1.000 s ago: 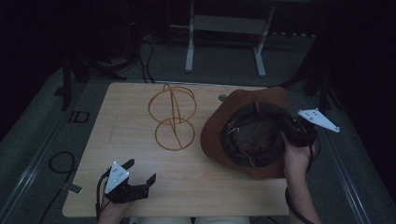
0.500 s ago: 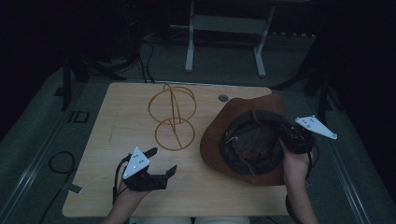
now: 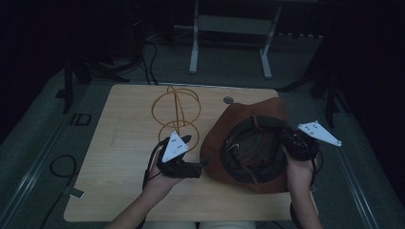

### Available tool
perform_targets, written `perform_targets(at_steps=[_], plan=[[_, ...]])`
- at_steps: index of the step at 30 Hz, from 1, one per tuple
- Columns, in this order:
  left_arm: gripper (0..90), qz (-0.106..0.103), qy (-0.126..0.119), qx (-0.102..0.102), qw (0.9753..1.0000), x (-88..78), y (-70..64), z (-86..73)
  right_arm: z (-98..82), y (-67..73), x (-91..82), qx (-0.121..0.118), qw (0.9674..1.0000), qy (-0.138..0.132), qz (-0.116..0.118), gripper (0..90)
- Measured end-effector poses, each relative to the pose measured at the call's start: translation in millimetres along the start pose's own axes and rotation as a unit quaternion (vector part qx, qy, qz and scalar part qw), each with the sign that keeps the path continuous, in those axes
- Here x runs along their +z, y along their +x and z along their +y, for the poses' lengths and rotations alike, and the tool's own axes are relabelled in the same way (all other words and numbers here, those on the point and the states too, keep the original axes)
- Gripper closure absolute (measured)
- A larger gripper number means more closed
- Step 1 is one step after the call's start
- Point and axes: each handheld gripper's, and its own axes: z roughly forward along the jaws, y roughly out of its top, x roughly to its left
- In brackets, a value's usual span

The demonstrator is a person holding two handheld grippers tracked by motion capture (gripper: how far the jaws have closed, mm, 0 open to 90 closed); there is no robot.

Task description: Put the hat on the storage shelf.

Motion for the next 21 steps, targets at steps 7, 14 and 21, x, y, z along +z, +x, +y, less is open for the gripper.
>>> perform_targets(at_steps=[7, 14, 21], plan=[[14.5, 0.0, 0.002, 0.019, 0.9998, 29.9, -7.9, 23.5, -0.4, 3.7, -0.9, 0.0, 1.0, -0.001, 0.007, 83.8], [14.7, 0.023, 0.027, 0.04, 0.9986, 63.2, -15.0, 38.4, -0.4, 8.9, -1.0, -0.003, 0.9999, -0.005, 0.011, 83.8], [16.1, 0.064, 0.045, 0.051, 0.9956, 86.3, -19.6, 39.6, 2.3, 16.6, -4.7, -0.002, 0.9996, -0.013, 0.026, 83.7]])
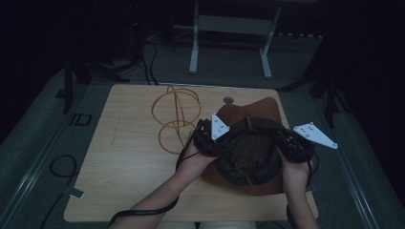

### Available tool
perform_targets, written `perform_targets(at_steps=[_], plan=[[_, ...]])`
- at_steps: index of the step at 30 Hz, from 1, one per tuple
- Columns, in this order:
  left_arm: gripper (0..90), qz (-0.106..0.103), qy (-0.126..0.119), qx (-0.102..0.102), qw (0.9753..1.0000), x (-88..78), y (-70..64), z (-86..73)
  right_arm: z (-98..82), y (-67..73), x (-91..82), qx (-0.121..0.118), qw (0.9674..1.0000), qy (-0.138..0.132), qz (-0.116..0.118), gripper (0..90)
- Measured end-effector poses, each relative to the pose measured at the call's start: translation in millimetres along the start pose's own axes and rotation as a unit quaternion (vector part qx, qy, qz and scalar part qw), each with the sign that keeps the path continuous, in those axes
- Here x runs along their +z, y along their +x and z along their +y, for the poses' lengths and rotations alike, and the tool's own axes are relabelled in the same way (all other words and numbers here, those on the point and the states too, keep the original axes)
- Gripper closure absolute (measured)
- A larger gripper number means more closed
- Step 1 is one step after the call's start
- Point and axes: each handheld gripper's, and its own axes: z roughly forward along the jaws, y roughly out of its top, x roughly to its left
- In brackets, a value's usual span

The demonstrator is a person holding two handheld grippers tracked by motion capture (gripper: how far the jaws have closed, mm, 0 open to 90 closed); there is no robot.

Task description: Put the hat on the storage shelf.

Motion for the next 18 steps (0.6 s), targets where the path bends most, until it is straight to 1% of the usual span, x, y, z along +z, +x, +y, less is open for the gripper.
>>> perform_targets(at_steps=[1, 2, 3, 4, 5, 6, 7, 9, 10, 13, 14, 15, 18], plan=[[20.1, 0.007, 0.001, -0.004, 1.0, 1.1, 0.3, -0.1, 0.4, 1.3, -0.8, -0.001, 1.0, -0.001, 0.001, 83.8], [21.7, 0.021, -0.002, -0.008, 0.9998, 2.0, 0.2, 0.0, 0.7, 2.5, -1.5, -0.004, 1.0, -0.001, 0.003, 83.7], [22.9, 0.026, -0.003, -0.01, 0.9996, 2.6, 0.4, 0.4, 0.9, 4.0, -2.0, -0.005, 1.0, 0.0, 0.004, 83.7], [28.3, 0.027, -0.006, -0.011, 0.9995, 2.9, 0.3, 0.8, 0.8, 5.1, -2.3, -0.007, 1.0, -0.001, 0.004, 83.7], [36.3, 0.033, -0.009, -0.01, 0.9994, 3.2, -0.4, 1.1, 0.7, 6.3, -2.4, -0.009, 0.9999, -0.001, 0.006, 83.7], [42.1, 0.038, -0.005, -0.002, 0.9993, 4.0, -1.1, 1.7, 0.4, 7.6, -2.5, -0.01, 0.9999, 0.0, 0.006, 83.7], [48.1, 0.042, -0.004, 0.002, 0.9991, 5.0, -1.6, 1.8, 0.1, 8.4, -2.7, -0.009, 0.9999, 0.0, 0.005, 83.7], [60.9, 0.05, -0.002, 0.003, 0.9987, 6.1, -1.0, 2.0, -0.5, 9.1, -3.3, -0.006, 1.0, -0.001, 0.005, 83.6], [67.0, 0.053, 0.002, 0.008, 0.9986, 6.8, -0.7, 2.6, -0.7, 9.5, -3.4, -0.007, 1.0, 0.0, 0.005, 83.5], [82.5, 0.058, 0.001, 0.005, 0.9983, 7.6, 0.8, 4.3, -3.0, 13.7, -2.8, -0.012, 0.9999, 0.005, 0.006, 83.2], [85.0, 0.059, 0.0, 0.002, 0.9983, 8.0, 1.8, 5.1, -3.9, 15.0, -2.4, -0.013, 0.9999, 0.006, 0.006, 83.2], [85.4, 0.054, 0.002, -0.001, 0.9986, 8.3, 3.6, 6.0, -4.8, 16.4, -2.1, -0.014, 0.9999, 0.006, 0.005, 83.1], [85.9, 0.055, -0.002, -0.006, 0.9985, 7.9, 6.0, 8.7, -7.2, 17.0, -2.7, -0.009, 0.9999, 0.004, 0.004, 82.2]])
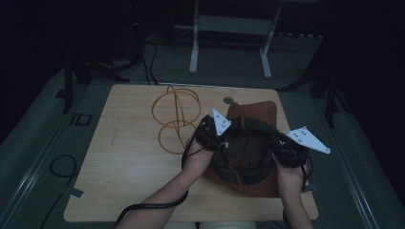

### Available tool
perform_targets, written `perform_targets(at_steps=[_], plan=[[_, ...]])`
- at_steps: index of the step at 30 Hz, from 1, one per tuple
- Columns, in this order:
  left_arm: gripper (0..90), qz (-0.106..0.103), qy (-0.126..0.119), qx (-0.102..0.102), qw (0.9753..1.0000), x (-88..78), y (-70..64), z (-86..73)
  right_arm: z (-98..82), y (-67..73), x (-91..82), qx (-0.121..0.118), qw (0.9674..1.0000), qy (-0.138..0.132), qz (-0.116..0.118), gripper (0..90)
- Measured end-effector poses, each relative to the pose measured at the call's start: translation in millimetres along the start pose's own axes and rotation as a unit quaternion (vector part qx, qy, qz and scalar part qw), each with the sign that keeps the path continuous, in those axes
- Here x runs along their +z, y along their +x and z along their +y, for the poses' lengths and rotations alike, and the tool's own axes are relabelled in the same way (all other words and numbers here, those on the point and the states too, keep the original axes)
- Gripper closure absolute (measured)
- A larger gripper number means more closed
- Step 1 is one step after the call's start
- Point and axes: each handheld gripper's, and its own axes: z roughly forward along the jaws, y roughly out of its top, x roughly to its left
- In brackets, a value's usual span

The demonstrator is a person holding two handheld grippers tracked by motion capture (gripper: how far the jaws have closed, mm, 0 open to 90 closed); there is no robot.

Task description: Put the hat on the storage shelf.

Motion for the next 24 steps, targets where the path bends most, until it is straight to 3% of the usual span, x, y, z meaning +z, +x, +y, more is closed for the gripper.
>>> perform_targets(at_steps=[6, 8, 12, 15, 19, 21, 22, 24], plan=[[86.3, 0.004, -0.02, -0.004, 0.9998, -5.8, 3.3, 9.4, -3.3, -0.5, -5.8, 0.012, 0.9999, -0.003, 0.012, 75.3], [86.4, 0.0, -0.027, -0.009, 0.9996, -7.6, 4.0, 12.1, -3.4, -0.1, -10.3, 0.013, 0.9997, -0.006, 0.022, 69.5], [86.5, 0.002, -0.035, -0.002, 0.9994, -10.0, 1.6, 16.5, -5.5, -0.4, -20.0, 0.014, 0.9993, -0.007, 0.033, 57.0], [86.5, 0.004, -0.058, -0.012, 0.9982, -14.9, -0.3, 17.7, -8.4, -3.0, -27.3, 0.023, 0.9982, -0.003, 0.055, 48.9], [86.4, 0.013, -0.083, 0.002, 0.9965, -25.0, -1.7, 19.9, -11.2, -8.4, -42.4, 0.028, 0.996, -0.01, 0.084, 42.5], [86.4, 0.004, -0.09, -0.007, 0.9959, -29.1, 1.9, 19.9, -11.3, -12.2, -52.7, 0.028, 0.9952, -0.018, 0.092, 41.3], [86.4, 0.007, -0.092, -0.006, 0.9957, -31.0, 3.2, 19.6, -11.1, -14.8, -57.8, 0.025, 0.9954, -0.022, 0.09, 41.4], [86.5, -0.007, -0.105, -0.012, 0.9943, -35.2, 7.3, 17.8, -10.5, -22.2, -67.9, 0.027, 0.9959, -0.031, 0.08, 42.6]])
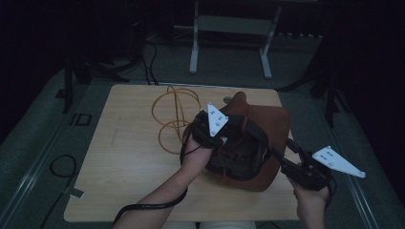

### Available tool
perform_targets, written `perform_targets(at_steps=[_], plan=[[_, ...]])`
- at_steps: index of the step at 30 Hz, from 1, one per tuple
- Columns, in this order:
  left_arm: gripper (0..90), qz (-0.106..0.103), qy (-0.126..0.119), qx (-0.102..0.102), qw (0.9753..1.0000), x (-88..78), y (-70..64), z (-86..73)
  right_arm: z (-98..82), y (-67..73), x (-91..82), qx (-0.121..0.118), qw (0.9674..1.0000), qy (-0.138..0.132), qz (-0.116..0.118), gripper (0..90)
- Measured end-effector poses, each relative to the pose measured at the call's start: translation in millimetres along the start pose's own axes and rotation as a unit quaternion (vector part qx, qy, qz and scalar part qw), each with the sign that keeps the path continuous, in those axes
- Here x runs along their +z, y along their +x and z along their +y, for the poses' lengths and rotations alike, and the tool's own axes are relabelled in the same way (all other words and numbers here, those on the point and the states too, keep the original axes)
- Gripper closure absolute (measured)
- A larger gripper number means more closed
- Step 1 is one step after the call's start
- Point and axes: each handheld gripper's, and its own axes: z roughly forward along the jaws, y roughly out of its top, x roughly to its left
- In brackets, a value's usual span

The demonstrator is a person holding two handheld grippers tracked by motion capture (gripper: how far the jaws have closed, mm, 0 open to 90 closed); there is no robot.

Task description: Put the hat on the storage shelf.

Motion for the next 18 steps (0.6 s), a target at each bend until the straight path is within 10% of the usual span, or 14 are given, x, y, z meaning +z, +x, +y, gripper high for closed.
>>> perform_targets(at_steps=[10, 18], plan=[[86.2, -0.068, -0.059, 0.009, 0.9959, -18.7, 11.1, -10.4, 1.5, -46.2, -20.9, -0.001, 0.9985, 0.001, -0.056, 47.0], [86.1, -0.163, -0.127, -0.016, 0.9783, -26.9, 21.0, -14.6, -5.0, -51.6, -7.2, -0.01, 0.9994, 0.027, -0.017, 47.0]])
